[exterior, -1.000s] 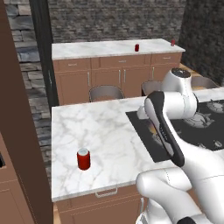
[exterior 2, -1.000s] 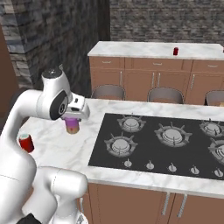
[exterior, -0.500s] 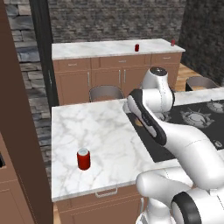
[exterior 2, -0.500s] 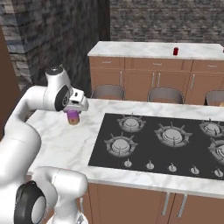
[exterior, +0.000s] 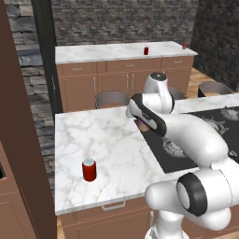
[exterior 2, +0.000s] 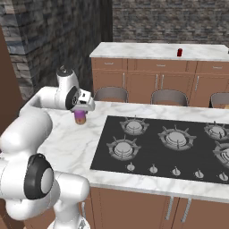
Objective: Four empty soda cans are scattered around the kitchen. Gather all the cans and cluster them next to the stove for recycling.
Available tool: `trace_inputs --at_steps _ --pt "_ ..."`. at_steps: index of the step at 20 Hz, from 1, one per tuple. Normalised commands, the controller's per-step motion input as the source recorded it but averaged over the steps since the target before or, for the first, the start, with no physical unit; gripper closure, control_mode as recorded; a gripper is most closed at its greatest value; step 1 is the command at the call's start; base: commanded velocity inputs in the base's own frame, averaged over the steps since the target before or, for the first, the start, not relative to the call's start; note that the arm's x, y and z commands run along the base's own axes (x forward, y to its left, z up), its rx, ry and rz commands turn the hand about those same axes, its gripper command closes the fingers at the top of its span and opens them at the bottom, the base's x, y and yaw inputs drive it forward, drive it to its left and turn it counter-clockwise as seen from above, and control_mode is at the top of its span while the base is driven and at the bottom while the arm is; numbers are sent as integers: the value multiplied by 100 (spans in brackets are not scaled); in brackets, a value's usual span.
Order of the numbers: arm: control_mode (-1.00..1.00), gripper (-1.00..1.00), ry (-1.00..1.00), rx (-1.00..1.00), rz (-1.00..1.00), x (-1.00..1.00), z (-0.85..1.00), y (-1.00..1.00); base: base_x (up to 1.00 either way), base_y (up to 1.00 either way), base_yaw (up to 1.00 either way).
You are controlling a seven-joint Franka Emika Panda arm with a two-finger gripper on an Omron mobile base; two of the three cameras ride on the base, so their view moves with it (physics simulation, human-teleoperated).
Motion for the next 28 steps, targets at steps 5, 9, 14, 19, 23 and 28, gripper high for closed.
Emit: trace_inputs --at_steps 5,9,14,19,23,28 --pt "-100 100 5 0 0 51 -28 0 0 0 0" --pt "-100 100 0 0 0 41 -39 6 0 0 0" --pt "-100 100 0 0 0 29 -48 12 0 0 0" --pt "-100 100 0 0 0 27 -40 1 0 0 0" --pt "-100 100 1 0 0 30 -29 0 0 0 0" --pt "-100 100 1 0 0 35 -21 0 0 0 0"
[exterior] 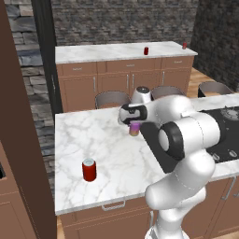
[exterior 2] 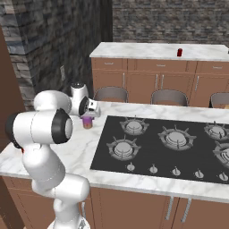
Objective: Four empty soda cans are scattered around the kitchen. Gather all the cans and cluster them next to the stove for recycling.
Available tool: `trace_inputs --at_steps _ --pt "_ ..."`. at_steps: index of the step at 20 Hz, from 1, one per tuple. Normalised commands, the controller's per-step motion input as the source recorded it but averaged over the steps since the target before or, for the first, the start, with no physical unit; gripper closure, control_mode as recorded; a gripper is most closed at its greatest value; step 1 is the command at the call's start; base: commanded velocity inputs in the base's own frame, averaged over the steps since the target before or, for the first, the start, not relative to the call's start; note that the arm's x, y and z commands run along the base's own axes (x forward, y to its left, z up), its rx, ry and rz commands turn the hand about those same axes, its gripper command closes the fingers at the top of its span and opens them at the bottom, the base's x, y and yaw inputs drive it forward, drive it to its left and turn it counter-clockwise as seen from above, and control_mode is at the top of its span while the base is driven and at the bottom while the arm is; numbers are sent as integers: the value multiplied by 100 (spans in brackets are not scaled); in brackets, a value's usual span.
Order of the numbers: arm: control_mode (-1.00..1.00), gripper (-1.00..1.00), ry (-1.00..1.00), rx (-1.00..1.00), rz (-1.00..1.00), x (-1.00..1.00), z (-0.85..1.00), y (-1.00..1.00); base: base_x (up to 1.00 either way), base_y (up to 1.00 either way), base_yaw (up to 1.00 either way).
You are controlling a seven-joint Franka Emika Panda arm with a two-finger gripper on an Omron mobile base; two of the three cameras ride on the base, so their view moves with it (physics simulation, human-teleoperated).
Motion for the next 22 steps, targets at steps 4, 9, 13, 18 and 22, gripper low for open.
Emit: trace_inputs --at_steps 4,9,13,18,22 --pt "-100 100 2 0 0 34 -19 0 0 0 0" --pt "-100 100 3 0 0 25 -24 0 0 0 0" --pt "-100 100 5 0 0 18 -23 1 0 0 0" --pt "-100 100 7 0 0 12 -17 2 0 0 0" --pt "-100 -100 4 0 0 6 -5 1 0 0 0"
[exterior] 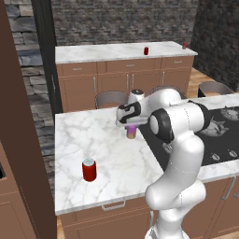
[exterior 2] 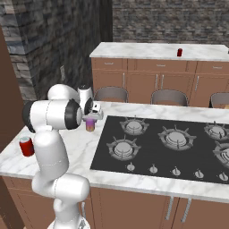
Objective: Four empty soda cans are scattered around the kitchen. Gather all the cans and cluster them next to the stove for recycling.
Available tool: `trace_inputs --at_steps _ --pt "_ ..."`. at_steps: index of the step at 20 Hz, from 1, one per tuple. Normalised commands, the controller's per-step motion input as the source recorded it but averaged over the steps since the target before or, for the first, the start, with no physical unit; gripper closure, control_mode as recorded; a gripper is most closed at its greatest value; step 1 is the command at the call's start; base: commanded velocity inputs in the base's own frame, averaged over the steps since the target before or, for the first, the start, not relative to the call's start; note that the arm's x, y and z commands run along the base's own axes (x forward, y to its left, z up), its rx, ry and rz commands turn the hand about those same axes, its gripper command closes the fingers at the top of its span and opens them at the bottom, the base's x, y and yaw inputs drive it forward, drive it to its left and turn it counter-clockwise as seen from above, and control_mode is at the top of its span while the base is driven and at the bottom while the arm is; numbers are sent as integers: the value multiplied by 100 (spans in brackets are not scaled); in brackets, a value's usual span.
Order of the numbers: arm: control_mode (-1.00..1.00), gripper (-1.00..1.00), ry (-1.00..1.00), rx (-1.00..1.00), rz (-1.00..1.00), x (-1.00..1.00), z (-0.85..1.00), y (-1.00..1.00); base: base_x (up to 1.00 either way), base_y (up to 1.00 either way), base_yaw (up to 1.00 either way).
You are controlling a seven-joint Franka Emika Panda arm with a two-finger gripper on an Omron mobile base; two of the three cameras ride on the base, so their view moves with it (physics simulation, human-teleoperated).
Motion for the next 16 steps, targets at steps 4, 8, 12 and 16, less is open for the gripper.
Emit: trace_inputs --at_steps 4,8,12,16 --pt "-100 -100 0 0 0 0 0 0 0 0 0" --pt "-100 -100 0 0 0 0 0 0 0 0 0" --pt "-100 -100 -1 0 0 0 8 0 0 0 0" --pt "-100 -100 -7 0 0 -2 37 0 0 0 0"
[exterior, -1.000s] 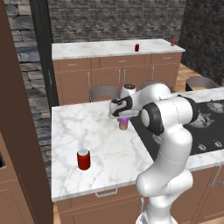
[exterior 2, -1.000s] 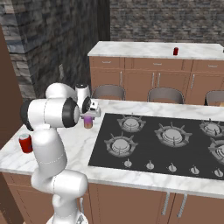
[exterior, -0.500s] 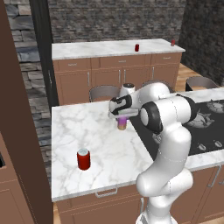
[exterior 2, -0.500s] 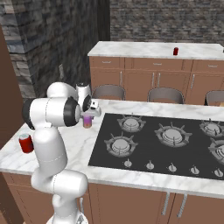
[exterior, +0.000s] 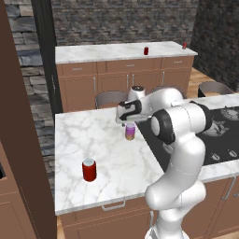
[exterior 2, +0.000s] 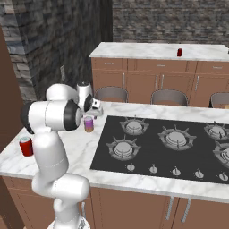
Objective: Four empty soda cans are scattered around the kitchen. Gather all the cans and cluster them next to the stove for recycling.
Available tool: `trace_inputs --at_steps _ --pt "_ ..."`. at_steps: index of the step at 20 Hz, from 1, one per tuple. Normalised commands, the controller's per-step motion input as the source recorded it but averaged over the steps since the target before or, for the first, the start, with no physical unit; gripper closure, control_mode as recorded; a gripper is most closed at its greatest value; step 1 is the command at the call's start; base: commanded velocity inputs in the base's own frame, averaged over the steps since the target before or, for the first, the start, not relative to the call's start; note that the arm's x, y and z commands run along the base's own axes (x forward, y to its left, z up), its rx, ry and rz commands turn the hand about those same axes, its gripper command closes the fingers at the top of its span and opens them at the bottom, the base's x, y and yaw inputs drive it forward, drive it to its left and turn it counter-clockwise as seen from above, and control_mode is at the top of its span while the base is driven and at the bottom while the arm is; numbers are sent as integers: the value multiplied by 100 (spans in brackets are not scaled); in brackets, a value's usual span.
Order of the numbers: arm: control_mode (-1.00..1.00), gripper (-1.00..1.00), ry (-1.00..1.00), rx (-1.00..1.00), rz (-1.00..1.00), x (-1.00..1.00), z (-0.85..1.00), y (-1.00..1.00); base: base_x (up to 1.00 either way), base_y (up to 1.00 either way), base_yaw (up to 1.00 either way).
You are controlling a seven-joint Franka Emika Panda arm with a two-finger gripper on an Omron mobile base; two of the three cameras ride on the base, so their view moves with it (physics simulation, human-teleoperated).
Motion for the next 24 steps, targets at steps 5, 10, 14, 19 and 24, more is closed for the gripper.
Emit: trace_inputs --at_steps 5,10,14,19,24 --pt "-100 -100 -5 0 0 -17 45 0 0 0 0" --pt "-100 -100 -2 0 0 -35 42 0 0 0 0" --pt "-100 -100 -2 0 -2 -57 45 0 0 0 0" --pt "-100 -100 0 0 -2 -83 51 -15 0 0 0" --pt "-100 -100 0 0 -2 -93 43 -25 0 0 0"
